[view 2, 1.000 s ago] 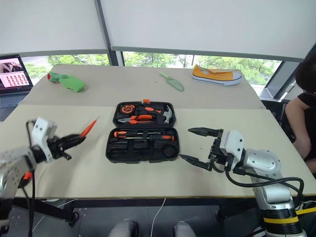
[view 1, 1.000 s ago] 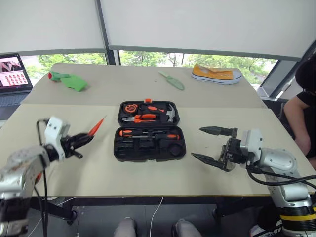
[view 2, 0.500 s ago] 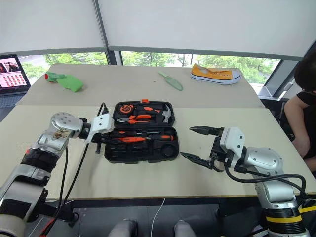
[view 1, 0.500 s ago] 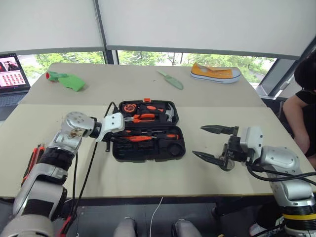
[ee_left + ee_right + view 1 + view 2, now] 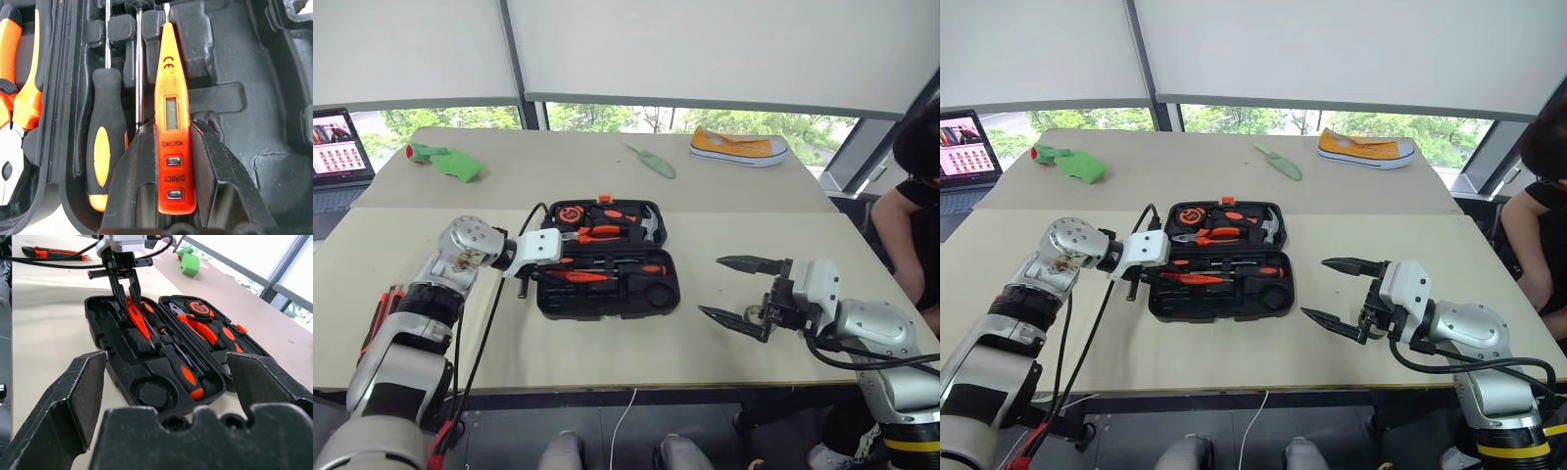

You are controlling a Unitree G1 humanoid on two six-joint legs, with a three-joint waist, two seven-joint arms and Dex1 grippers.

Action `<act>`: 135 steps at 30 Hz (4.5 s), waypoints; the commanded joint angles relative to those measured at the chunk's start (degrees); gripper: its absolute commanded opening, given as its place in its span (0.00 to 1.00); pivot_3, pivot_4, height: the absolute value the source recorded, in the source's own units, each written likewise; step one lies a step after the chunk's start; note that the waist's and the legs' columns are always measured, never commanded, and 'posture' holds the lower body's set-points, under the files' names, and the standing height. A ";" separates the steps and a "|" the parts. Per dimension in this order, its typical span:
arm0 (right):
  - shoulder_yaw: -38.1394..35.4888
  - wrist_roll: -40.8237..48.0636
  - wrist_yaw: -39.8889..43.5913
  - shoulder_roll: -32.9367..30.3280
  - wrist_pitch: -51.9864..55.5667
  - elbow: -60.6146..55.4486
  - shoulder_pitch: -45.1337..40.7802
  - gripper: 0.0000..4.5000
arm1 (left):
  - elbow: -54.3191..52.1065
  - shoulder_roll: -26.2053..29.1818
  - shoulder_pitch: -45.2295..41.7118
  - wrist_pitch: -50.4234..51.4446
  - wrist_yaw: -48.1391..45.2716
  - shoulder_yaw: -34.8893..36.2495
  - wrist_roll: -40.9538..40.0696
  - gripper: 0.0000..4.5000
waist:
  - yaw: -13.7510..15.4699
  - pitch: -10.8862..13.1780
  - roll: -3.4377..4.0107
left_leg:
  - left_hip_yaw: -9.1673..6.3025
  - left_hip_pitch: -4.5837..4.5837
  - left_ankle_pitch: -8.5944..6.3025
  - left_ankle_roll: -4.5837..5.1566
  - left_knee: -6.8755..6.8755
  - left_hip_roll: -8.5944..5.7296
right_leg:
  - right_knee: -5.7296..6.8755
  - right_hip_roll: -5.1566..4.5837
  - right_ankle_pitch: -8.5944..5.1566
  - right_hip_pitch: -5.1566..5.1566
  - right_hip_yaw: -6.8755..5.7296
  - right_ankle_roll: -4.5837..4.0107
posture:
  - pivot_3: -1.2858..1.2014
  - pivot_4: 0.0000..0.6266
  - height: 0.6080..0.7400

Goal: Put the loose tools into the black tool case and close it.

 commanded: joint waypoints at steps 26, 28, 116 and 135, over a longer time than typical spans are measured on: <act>-1.14 1.51 0.43 -0.64 1.27 -0.86 -0.98 1.00 | -3.07 -4.84 6.53 1.94 0.53 13.73 -12.99 0.31 | 0.41 -0.04 0.08 | -0.03 -0.06 0.00 0.01 0.07 -0.01 | 0.00 -0.01 0.03 -0.01 -0.02 0.03 | 0.52 0.24 1.00; -1.23 1.65 0.51 -0.68 1.30 -0.89 -0.84 1.00 | -2.87 -5.51 7.10 1.25 0.96 13.72 -12.90 0.15 | 0.43 -0.03 0.08 | -0.03 -0.07 0.00 0.01 0.07 -0.01 | 0.00 0.00 0.03 -0.01 -0.02 0.03 | 0.52 0.24 1.00; -4.70 0.88 6.82 -3.11 -14.35 5.67 1.92 1.00 | -47.29 14.90 29.15 19.54 3.18 20.56 -27.65 0.38 | 1.14 -0.05 -0.06 | 0.49 0.25 -0.29 -0.69 -0.76 0.14 | -0.64 -0.20 -0.17 -0.01 -0.11 -0.69 | 0.52 0.24 1.00; -7.50 5.35 5.39 -5.03 -6.13 -1.84 6.48 1.00 | -26.75 2.01 13.64 8.47 3.44 3.11 -7.50 0.38 | -0.11 0.01 0.17 | 0.31 0.03 0.05 -0.08 -0.29 0.08 | -0.36 0.02 0.10 -0.03 0.24 0.08 | 0.52 0.24 1.00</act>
